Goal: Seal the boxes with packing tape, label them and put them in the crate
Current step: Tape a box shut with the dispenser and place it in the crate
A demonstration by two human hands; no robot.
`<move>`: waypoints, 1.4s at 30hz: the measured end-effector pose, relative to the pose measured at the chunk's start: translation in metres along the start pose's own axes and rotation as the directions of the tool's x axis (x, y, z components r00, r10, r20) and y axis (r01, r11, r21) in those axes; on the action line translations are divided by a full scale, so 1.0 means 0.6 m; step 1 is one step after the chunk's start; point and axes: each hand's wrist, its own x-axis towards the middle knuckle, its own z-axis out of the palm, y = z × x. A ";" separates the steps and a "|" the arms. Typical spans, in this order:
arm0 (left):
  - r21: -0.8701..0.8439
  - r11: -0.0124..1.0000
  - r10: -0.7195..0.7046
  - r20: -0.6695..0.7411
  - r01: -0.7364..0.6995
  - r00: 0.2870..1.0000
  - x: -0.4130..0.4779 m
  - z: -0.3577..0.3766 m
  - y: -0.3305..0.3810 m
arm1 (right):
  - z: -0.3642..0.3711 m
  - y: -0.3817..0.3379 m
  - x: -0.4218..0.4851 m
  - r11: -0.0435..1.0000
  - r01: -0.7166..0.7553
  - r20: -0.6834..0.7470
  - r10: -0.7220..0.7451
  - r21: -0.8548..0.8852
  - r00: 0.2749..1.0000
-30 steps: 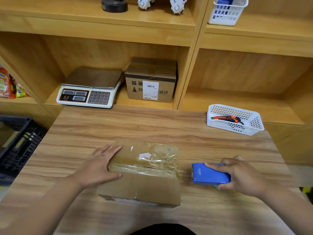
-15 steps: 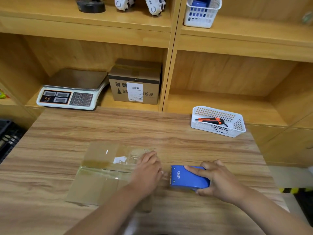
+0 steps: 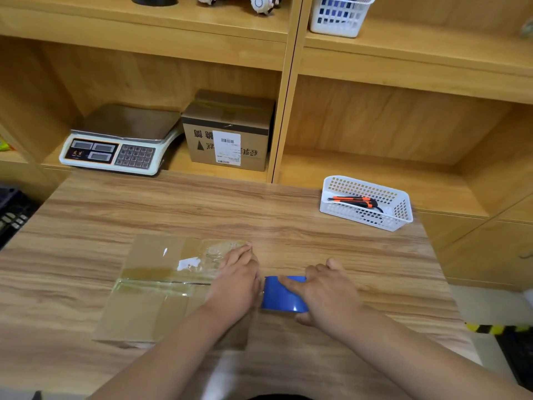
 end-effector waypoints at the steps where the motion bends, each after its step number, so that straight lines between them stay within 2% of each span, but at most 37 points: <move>1: 0.004 1.000 -0.010 -0.008 0.010 1.000 0.000 0.003 0.001 | -0.002 -0.010 0.004 1.000 -0.019 0.005 0.019 0.018 1.000; 5: 0.011 1.000 -0.011 -0.010 0.011 1.000 0.001 0.006 0.009 | -0.004 -0.030 0.015 0.998 -0.061 0.017 0.060 0.026 0.998; 12: -0.077 0.997 -0.026 0.009 0.027 1.000 -0.005 0.009 0.008 | -0.005 -0.015 0.007 0.990 -0.129 0.040 0.127 0.058 0.991; 17: -0.190 0.982 -0.009 -0.059 -0.002 0.998 -0.011 0.010 0.007 | 0.062 0.033 -0.008 0.951 -0.309 0.035 0.308 0.030 0.951; 18: -0.204 0.979 -0.006 -0.064 -0.007 0.998 -0.012 0.010 0.006 | 0.078 0.038 -0.010 0.939 -0.343 0.008 0.343 0.024 0.939; 20: -0.214 0.977 0.011 -0.062 -0.024 0.998 -0.012 0.010 0.007 | 0.120 0.044 -0.011 0.924 -0.381 -0.140 0.383 0.041 0.913; 21: -0.219 0.975 0.013 -0.058 -0.026 0.998 -0.012 0.009 0.008 | 0.130 0.042 -0.013 0.921 -0.385 -0.151 0.389 0.061 0.909; 22: -0.227 0.973 0.014 -0.057 -0.027 0.998 -0.011 0.009 0.008 | 0.138 0.042 -0.015 0.924 -0.378 -0.128 0.383 0.059 0.915; 25: -0.230 0.973 0.015 -0.054 -0.027 0.998 -0.010 0.006 0.006 | 0.150 0.046 -0.027 0.920 -0.379 0.104 0.369 0.098 0.924; 26: -0.229 0.973 0.013 -0.052 -0.025 0.999 -0.010 0.007 0.005 | 0.157 0.044 -0.028 0.915 -0.392 0.102 0.383 0.096 0.918; 28: -0.225 0.974 0.014 -0.058 -0.026 0.998 -0.010 0.007 0.006 | 0.165 0.029 -0.027 0.877 -0.475 0.018 0.475 0.070 0.880; 29: -0.220 0.975 0.015 -0.064 -0.029 0.998 -0.010 0.007 0.007 | 0.176 0.021 -0.022 0.862 -0.486 -0.138 0.504 0.144 0.853; 30: -0.220 0.975 0.017 -0.068 -0.032 0.998 -0.011 0.008 0.007 | 0.178 0.006 -0.014 0.862 -0.452 -0.279 0.503 0.231 0.818; 32: -0.220 0.975 0.011 -0.068 -0.025 0.998 -0.010 0.007 0.006 | 0.162 -0.038 0.006 0.838 -0.348 -0.384 0.512 0.421 0.768; 33: -0.215 0.976 0.007 -0.069 -0.022 0.998 -0.011 0.006 0.005 | 0.145 -0.063 0.019 0.762 -0.309 -0.330 0.556 0.569 0.763; 34: -0.208 0.978 0.007 -0.065 -0.020 0.998 -0.011 0.006 0.005 | 0.127 -0.085 0.031 0.625 -0.299 -0.208 0.607 0.721 0.767; 35: -0.194 0.981 0.012 -0.057 -0.023 0.998 -0.011 0.006 0.006 | 0.117 -0.102 0.042 0.439 -0.310 -0.043 0.631 0.843 0.775; 37: -0.171 0.985 0.018 -0.037 -0.024 0.999 -0.012 0.003 0.010 | 0.113 -0.122 0.063 0.097 -0.319 0.196 0.612 0.943 0.766; 39: -0.162 0.987 0.019 -0.028 -0.023 0.999 -0.008 -0.002 0.014 | 0.116 -0.130 0.074 -0.044 -0.323 0.275 0.638 0.945 0.719; 42: -0.126 0.992 0.021 0.004 -0.021 1.000 -0.008 -0.008 0.015 | 0.122 -0.139 0.086 -0.048 -0.352 0.282 0.702 0.935 0.655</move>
